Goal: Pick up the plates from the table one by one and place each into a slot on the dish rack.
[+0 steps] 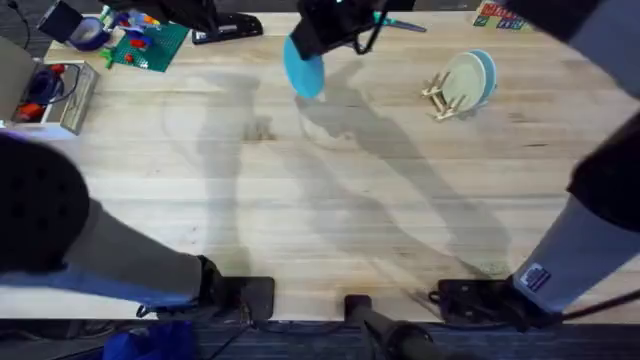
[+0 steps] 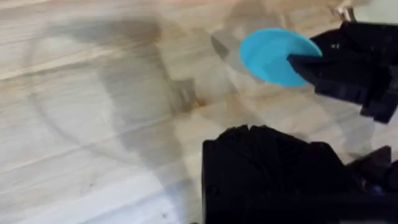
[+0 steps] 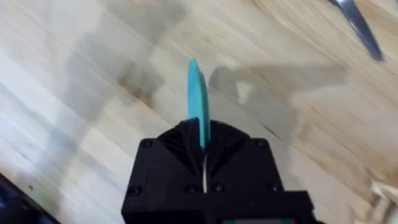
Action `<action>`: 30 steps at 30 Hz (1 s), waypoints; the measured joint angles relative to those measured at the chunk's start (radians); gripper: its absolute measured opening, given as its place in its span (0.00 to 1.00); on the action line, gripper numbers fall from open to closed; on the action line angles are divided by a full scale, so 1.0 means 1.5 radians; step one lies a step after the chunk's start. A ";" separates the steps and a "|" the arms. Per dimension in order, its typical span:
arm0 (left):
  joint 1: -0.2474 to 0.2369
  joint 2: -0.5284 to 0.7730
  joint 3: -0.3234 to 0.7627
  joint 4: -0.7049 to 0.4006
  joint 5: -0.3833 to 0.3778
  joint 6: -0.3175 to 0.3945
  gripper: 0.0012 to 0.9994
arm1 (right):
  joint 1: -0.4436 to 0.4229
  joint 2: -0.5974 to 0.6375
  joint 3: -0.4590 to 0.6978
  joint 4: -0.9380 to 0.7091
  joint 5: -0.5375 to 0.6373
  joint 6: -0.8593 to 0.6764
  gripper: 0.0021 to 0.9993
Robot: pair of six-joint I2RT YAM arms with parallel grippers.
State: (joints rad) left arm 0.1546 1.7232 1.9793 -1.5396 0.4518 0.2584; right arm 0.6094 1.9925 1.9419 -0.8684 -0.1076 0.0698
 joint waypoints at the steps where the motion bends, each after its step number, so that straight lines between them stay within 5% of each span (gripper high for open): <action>1: -0.006 -0.012 0.000 -0.007 -0.003 0.000 0.04 | 0.000 -0.009 0.000 -0.018 0.010 -0.009 0.03; 9: -0.060 -0.096 0.000 -0.046 -0.025 -0.007 0.04 | 0.000 -0.065 0.000 -0.123 0.071 -0.070 0.03; 21: -0.125 -0.220 -0.005 -0.073 -0.101 -0.078 0.04 | 0.000 -0.126 0.000 -0.220 0.131 -0.107 0.03; 30: -0.163 -0.355 -0.148 -0.010 -0.145 -0.148 0.04 | 0.000 -0.134 0.000 -0.275 0.149 -0.117 0.03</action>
State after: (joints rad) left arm -0.0895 1.1903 1.7571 -1.5541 0.2343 0.0371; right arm 0.6094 1.7920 1.9419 -1.2816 0.1165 -0.1059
